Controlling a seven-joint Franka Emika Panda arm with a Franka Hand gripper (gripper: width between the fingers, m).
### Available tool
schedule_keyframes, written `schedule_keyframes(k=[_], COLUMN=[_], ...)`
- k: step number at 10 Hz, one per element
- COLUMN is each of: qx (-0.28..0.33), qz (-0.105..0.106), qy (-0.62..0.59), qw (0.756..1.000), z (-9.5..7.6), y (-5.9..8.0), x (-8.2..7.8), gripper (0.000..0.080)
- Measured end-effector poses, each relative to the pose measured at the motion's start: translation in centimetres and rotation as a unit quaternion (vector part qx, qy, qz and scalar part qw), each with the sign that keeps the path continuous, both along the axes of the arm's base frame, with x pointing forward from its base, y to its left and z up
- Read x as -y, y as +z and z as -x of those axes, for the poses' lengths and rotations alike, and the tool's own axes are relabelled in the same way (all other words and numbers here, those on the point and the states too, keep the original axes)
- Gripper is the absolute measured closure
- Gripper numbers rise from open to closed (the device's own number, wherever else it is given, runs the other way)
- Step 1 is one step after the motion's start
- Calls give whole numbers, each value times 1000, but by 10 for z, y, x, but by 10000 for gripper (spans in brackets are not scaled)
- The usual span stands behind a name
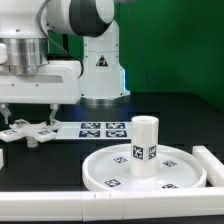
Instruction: Assemble round table
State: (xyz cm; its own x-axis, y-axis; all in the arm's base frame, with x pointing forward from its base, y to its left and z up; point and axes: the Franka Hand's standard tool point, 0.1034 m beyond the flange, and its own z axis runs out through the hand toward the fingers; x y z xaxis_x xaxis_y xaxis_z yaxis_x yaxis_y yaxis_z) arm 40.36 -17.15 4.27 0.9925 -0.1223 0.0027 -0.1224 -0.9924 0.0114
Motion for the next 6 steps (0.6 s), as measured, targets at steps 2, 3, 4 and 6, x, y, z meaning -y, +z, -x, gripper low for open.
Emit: schedule_keyframes(k=[2, 3, 4, 6], qx=[-3, -4, -6, -9], qz=[0, 0, 0, -1], qy=[2, 2, 3, 4], qw=[1000, 1000, 1000, 1000], z=[1, 2, 3, 4], y=[-2, -4, -5, -8], x=[0, 0, -1, -2], gripper=[151, 151, 151, 151])
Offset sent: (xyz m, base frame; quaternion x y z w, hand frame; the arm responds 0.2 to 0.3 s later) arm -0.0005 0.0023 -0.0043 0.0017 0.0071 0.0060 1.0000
